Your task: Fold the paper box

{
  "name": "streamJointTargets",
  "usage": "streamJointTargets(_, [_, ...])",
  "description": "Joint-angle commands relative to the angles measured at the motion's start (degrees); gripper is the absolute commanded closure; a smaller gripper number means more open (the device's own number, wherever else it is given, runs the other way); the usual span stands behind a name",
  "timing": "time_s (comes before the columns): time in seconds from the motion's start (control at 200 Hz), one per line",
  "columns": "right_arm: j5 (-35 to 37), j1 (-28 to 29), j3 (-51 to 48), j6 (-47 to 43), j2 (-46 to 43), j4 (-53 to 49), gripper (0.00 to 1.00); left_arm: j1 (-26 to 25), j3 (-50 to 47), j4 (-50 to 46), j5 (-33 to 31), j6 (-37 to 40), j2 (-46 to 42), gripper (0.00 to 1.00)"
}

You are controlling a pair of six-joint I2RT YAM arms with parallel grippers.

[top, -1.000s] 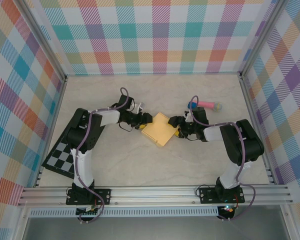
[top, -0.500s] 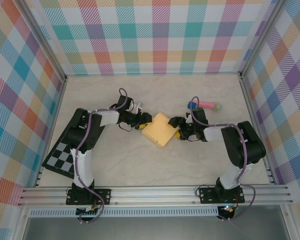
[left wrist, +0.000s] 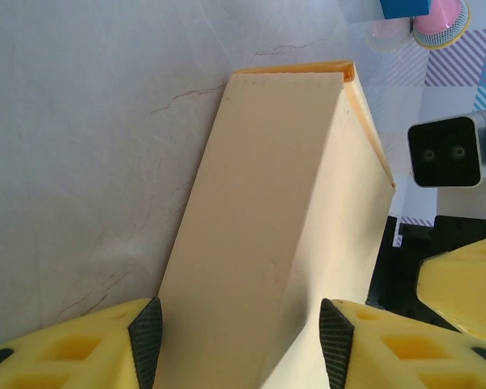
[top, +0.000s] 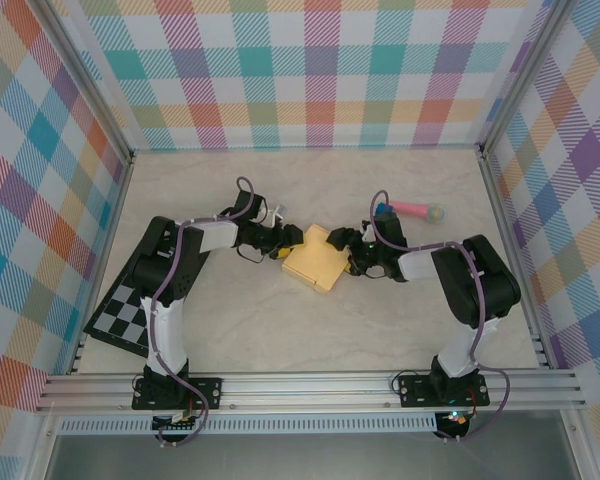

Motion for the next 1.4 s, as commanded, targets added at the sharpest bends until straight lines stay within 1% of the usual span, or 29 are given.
streamJointTargets(0.0, [-5.77,0.73,2.07,1.11,0.53,9.58,0.26,-0.34,-1.88,-3.36,2.32,-1.35,0.61,0.44])
streamJointTargets(0.1, [-6.41,0.72,3.00,0.99,-0.33,8.93,0.26,-0.25,-2.25,-2.53,2.23,-1.89,-0.05,0.43])
streamJointTargets(0.225, [-7.05,0.77,4.00,0.65,-1.19,7.80,0.26,0.16,-1.65,-3.62,0.78,-0.68,0.19,0.38])
streamJointTargets(0.32, [-7.56,0.73,4.75,0.38,-1.59,7.79,0.27,0.80,-0.49,-3.82,0.37,-0.58,1.64,0.38])
streamJointTargets(0.345, [-7.72,0.73,4.86,0.34,-1.57,6.08,0.26,0.80,-0.08,-3.92,0.25,-0.59,1.91,0.38])
streamJointTargets(0.445, [-8.29,0.73,5.50,0.03,-1.67,5.24,0.26,0.80,0.73,-3.36,0.29,-1.32,2.86,0.38])
streamJointTargets(0.74, [-9.22,0.79,7.92,-0.91,-1.79,2.91,0.26,1.49,-0.70,-1.34,0.51,-2.47,4.00,0.37])
streamJointTargets(0.805, [-9.31,0.81,8.63,-1.14,-1.94,2.33,0.27,2.05,-1.06,-1.20,0.38,-2.32,3.90,0.36])
streamJointTargets(0.905, [-9.75,0.82,9.80,-1.83,-1.97,1.21,0.26,3.61,-1.10,-1.96,0.41,-1.59,3.64,0.29])
streamJointTargets(0.97, [-10.25,0.86,10.65,-2.07,-1.76,0.76,0.26,4.84,-0.39,-3.69,0.13,-0.32,3.76,0.27])
streamJointTargets(1.075, [-11.00,0.99,11.78,-2.00,-0.83,0.84,0.26,6.60,0.90,-6.94,-0.33,2.29,4.17,0.27])
streamJointTargets(1.22, [-11.61,1.73,13.45,-1.75,0.70,1.10,0.26,8.63,1.01,-7.19,-0.49,2.63,4.68,0.27])
streamJointTargets(1.395, [-12.05,3.31,16.17,-1.30,2.83,1.20,0.26,9.76,0.90,-7.30,-0.87,3.11,5.17,0.28])
